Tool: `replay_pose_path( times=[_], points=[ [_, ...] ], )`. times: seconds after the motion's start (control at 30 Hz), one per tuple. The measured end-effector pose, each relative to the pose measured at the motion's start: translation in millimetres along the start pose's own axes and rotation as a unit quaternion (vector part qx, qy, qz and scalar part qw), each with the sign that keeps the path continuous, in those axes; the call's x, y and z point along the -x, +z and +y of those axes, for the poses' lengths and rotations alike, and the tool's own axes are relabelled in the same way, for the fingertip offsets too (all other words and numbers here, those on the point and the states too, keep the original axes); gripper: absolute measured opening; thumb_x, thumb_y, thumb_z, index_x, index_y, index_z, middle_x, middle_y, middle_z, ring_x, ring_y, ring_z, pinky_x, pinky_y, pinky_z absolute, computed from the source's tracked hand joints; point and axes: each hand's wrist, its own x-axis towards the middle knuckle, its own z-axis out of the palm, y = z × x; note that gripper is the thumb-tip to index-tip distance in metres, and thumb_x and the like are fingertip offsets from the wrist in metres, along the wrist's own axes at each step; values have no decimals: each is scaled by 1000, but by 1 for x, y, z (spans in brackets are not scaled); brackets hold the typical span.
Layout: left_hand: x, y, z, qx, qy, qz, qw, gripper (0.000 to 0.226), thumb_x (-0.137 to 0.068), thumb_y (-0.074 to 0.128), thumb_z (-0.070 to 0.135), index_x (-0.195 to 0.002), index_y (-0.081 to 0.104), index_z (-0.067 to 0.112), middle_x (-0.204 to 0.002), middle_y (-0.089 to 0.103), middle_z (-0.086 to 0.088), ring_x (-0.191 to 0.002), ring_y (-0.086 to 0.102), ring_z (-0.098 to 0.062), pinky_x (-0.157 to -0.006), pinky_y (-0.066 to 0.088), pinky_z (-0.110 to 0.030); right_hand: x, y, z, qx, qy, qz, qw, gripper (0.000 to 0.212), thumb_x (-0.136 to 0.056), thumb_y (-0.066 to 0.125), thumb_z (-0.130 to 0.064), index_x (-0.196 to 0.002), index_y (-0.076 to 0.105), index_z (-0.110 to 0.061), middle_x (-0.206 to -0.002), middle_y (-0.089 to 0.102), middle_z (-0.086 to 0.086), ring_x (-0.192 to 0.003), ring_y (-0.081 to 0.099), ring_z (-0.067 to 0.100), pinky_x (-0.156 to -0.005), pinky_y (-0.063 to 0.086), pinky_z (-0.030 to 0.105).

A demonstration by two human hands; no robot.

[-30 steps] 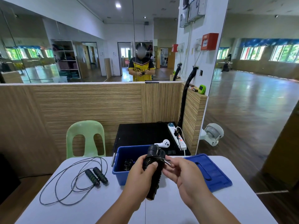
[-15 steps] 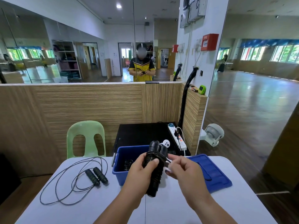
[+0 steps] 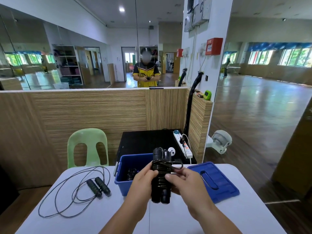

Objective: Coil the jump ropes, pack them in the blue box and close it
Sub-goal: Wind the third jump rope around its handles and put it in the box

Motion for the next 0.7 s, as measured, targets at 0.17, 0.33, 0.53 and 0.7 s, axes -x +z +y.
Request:
replay_pose_path(
  times=[0.17, 0.33, 0.53, 0.7],
  points=[
    [2, -6, -4, -41, 19, -41, 998, 28, -105, 53, 13, -118, 73, 28, -106, 79, -3, -103, 75, -26, -91, 60, -54, -4, -13, 2, 19, -18, -16, 1000, 22, -91, 68, 5, -106, 73, -10, -91, 81, 5, -89, 78, 19, -78, 62, 29],
    [4, -2, -10, -47, 23, -20, 998, 22, -103, 58, 14, -115, 74, 22, -102, 80, -6, -97, 77, -26, -83, 63, -52, -11, -21, 12, 48, -25, -22, 998, 23, -89, 70, 2, -107, 73, -12, -94, 80, 5, -91, 78, 18, -84, 63, 34],
    [7, 12, -13, -49, 7, 15, 999, 19, -103, 59, 13, -109, 74, 22, -96, 81, -4, -90, 78, -23, -80, 64, -51, -13, -30, 20, 121, -87, -23, 989, 26, -86, 74, -5, -98, 72, -28, -93, 79, -11, -90, 75, 7, -86, 62, 33],
    [7, 21, -21, -45, 3, 42, 998, 19, -102, 60, 14, -112, 74, 21, -99, 81, -5, -94, 78, -25, -84, 63, -53, -20, -41, 24, 111, -72, -42, 990, 24, -85, 76, -6, -101, 72, -23, -92, 80, -2, -89, 77, 14, -84, 64, 40]
  ],
)
